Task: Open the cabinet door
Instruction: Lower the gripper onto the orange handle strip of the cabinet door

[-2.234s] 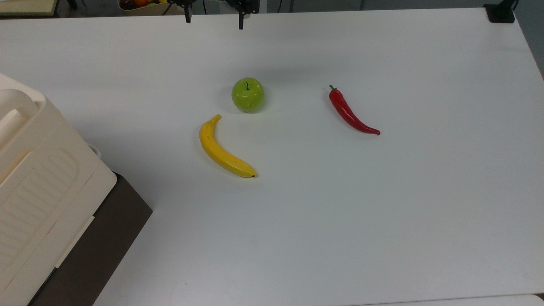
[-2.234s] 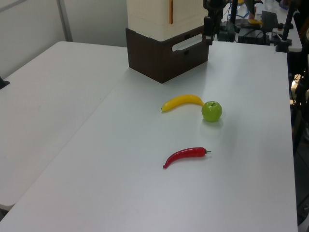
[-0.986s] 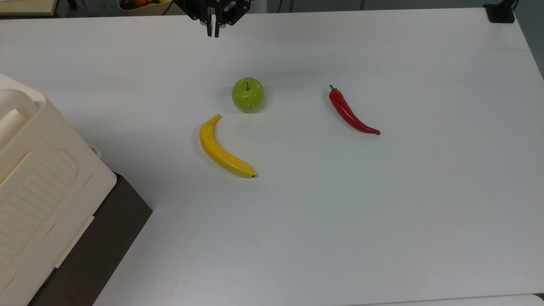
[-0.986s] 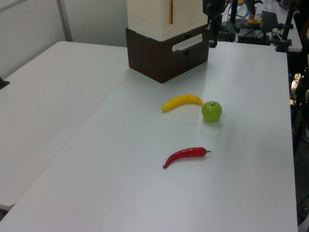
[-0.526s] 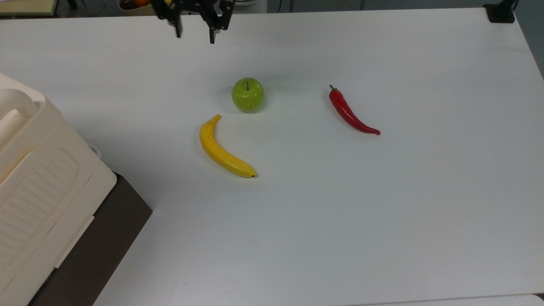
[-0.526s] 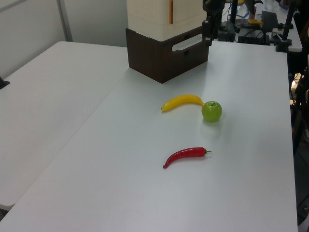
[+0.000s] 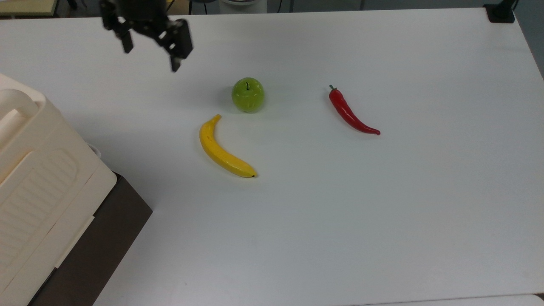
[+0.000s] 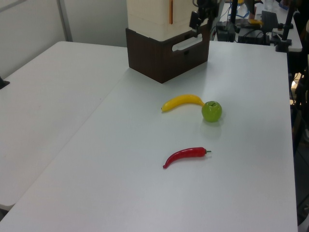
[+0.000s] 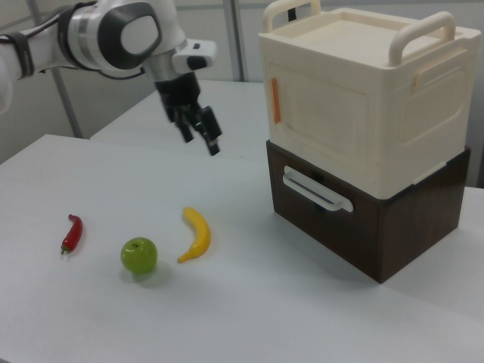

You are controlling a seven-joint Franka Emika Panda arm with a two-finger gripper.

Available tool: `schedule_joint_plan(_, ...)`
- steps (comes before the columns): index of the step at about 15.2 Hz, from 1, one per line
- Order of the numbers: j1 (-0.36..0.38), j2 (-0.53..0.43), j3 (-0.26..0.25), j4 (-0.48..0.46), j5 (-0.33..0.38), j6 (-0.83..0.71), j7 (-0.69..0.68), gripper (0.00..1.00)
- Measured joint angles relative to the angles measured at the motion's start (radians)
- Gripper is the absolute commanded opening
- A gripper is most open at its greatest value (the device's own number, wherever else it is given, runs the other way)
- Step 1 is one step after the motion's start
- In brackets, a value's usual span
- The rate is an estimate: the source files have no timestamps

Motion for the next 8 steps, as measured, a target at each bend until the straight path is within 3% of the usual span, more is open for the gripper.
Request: schedule_joint_plan(8, -0.044, 0.055, -0.001, 0.048, -0.075, 0.319, 0.05, 1.0)
